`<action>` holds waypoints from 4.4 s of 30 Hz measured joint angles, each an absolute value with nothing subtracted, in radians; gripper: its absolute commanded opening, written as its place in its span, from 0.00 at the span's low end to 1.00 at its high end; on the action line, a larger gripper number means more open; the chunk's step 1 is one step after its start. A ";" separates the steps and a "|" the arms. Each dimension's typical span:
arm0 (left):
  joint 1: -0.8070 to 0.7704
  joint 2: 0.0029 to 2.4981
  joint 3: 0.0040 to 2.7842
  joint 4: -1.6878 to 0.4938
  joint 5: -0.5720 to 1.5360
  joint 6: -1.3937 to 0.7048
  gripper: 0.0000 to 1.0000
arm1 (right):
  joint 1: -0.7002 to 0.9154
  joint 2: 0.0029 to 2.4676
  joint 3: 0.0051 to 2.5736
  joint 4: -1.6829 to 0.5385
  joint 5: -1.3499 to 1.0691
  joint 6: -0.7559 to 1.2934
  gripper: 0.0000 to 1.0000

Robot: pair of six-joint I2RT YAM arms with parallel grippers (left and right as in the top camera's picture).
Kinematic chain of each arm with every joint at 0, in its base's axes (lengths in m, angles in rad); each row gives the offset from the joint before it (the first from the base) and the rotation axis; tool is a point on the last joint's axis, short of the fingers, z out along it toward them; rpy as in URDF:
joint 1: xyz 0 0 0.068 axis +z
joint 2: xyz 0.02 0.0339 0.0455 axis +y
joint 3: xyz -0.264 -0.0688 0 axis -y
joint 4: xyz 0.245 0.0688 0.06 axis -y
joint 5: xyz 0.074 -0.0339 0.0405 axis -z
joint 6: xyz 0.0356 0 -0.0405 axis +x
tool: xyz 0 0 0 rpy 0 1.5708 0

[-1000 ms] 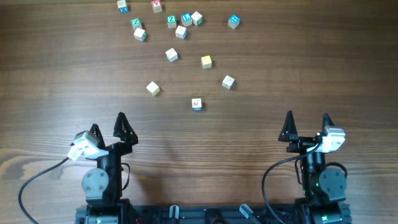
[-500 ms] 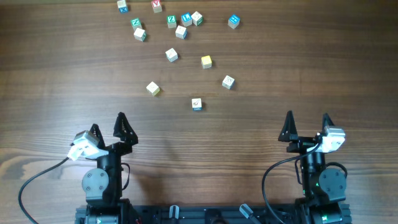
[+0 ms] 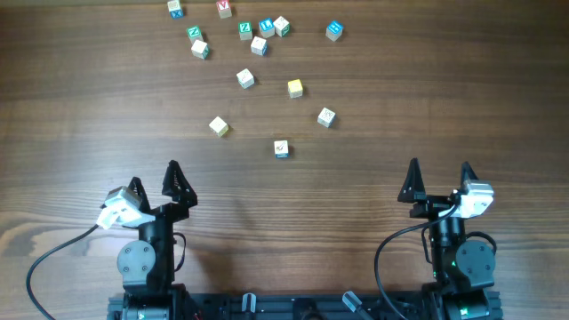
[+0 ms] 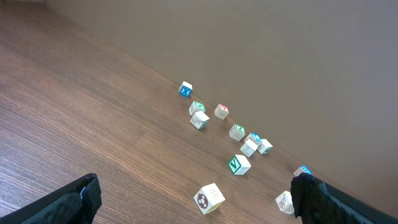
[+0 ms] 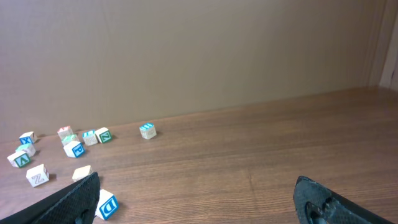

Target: Form a tower

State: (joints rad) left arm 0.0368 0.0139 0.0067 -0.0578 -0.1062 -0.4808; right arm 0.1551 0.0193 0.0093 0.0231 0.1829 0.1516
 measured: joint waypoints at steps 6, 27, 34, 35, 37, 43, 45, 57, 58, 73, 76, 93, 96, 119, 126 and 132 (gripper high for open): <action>0.037 0.014 0.007 -0.058 -0.106 -0.481 1.00 | 0.155 0.019 0.009 0.023 0.183 0.152 1.00; 0.037 0.014 0.007 -0.058 -0.106 -0.481 1.00 | 0.155 0.019 0.009 0.023 0.183 0.152 1.00; 0.037 0.014 0.007 -0.063 -0.043 -0.480 1.00 | 0.155 0.019 0.009 0.023 0.183 0.152 1.00; 0.037 0.014 0.007 -0.068 -0.024 -0.480 1.00 | 0.155 0.019 0.009 0.023 0.183 0.152 1.00; 0.037 0.019 0.017 -0.095 0.005 -0.480 1.00 | 0.155 0.019 0.009 0.023 0.183 0.152 1.00; 0.037 0.182 0.274 -0.378 0.052 -0.480 1.00 | 0.155 0.020 0.009 0.023 0.183 0.152 1.00; 0.037 0.305 0.461 -0.461 0.056 -0.476 1.00 | 0.155 0.021 0.008 0.022 0.183 0.152 1.00; 0.038 1.538 1.891 -1.417 0.083 -0.352 1.00 | 0.155 0.022 0.006 0.022 0.179 0.152 1.00; 0.038 1.624 1.953 -1.448 0.090 -0.348 1.00 | 0.155 0.022 0.006 0.023 0.179 0.152 1.00; 0.011 2.045 1.987 -1.481 0.223 -0.334 0.16 | 0.155 0.022 0.006 0.023 0.179 0.152 1.00; -0.026 2.045 1.911 -1.436 0.223 -0.333 0.31 | 0.155 0.022 0.006 0.023 0.179 0.151 1.00; -0.179 2.049 1.531 -0.971 0.026 -0.510 0.61 | 0.155 0.022 0.006 0.023 0.179 0.152 1.00; -0.177 2.049 1.504 -0.932 -0.006 -0.519 0.52 | 0.155 0.022 0.006 0.023 0.179 0.152 1.00; -0.223 2.049 1.446 -0.792 0.029 -0.434 0.31 | 0.155 0.022 0.006 0.023 0.179 0.152 1.00; -0.296 2.048 1.449 -0.875 0.043 -0.405 0.30 | 0.155 0.022 0.006 0.023 0.179 0.152 1.00; -0.332 2.048 1.451 -0.945 0.054 -0.403 0.38 | 0.155 0.022 0.006 0.023 0.179 0.151 1.00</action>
State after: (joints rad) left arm -0.3325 2.0476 1.4506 -0.9455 0.0544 -0.4026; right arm 0.1551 0.0223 0.0063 0.0227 0.1787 0.1513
